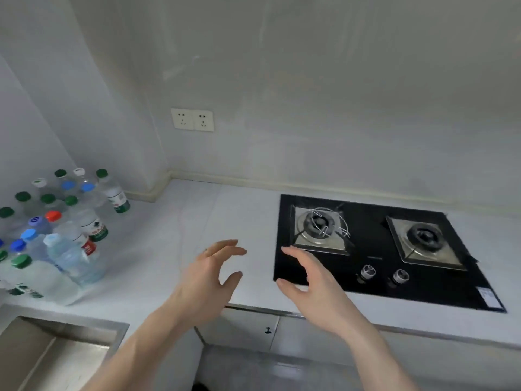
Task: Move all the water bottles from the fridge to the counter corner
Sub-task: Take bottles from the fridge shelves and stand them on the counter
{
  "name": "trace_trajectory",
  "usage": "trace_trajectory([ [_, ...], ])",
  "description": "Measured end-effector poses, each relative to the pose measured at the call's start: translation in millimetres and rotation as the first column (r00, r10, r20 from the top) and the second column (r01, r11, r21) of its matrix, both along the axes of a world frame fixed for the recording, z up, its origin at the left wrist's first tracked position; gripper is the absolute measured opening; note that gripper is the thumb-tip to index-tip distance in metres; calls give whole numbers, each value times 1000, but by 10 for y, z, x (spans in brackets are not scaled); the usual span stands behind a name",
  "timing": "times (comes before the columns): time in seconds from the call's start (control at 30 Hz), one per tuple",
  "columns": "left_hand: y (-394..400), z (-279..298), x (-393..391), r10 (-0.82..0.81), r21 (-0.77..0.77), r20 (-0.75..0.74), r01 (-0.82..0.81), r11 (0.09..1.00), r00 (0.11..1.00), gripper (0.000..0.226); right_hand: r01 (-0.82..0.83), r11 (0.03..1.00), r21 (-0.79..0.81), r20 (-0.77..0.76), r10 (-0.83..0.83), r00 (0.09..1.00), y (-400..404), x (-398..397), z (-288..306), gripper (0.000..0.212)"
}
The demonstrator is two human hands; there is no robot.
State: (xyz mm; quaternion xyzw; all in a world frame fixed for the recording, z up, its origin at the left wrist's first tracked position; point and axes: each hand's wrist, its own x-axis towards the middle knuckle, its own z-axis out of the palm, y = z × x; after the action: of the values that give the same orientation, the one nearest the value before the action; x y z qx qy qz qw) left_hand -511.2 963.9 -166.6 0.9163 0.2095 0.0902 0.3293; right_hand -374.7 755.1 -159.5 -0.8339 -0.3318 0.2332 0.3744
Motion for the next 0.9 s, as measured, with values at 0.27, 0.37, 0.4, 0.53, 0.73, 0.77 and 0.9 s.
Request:
trace_trajectory([
  [0.27, -1683, 125, 388, -334, 10, 57, 334, 943, 941, 41, 305, 952, 26, 57, -306, 950, -2083, -222, 222, 59],
  [0.37, -2239, 192, 578, -451, 11, 99, 452, 892, 887, 41, 428, 901, 66, 72, -433, 899, -2751, -278, 309, 58],
  [0.4, -2451, 238, 665, -493, 13, 111, 495, 869, 863, 42, 477, 876, 74, 77, -482, 873, -2981, -308, 348, 58],
  [0.53, -3078, 389, 981, -642, 61, 114, 640, 766, 758, 41, 598, 792, 126, 118, -610, 783, -3627, -407, 490, 58],
  [0.73, -3987, 626, 1555, -803, 88, 150, 802, 591, 576, 38, 785, 597, 165, 142, -802, 580, -4476, -539, 632, 56],
  [0.77, -4189, 639, 1664, -833, 87, 156, 833, 546, 530, 38, 813, 557, 169, 155, -829, 537, -4637, -565, 648, 56],
  [0.9, -4794, 637, 2036, -904, 64, 174, 912, 405, 390, 37, 893, 420, 160, 186, -901, 391, -5075, -617, 737, 56],
])
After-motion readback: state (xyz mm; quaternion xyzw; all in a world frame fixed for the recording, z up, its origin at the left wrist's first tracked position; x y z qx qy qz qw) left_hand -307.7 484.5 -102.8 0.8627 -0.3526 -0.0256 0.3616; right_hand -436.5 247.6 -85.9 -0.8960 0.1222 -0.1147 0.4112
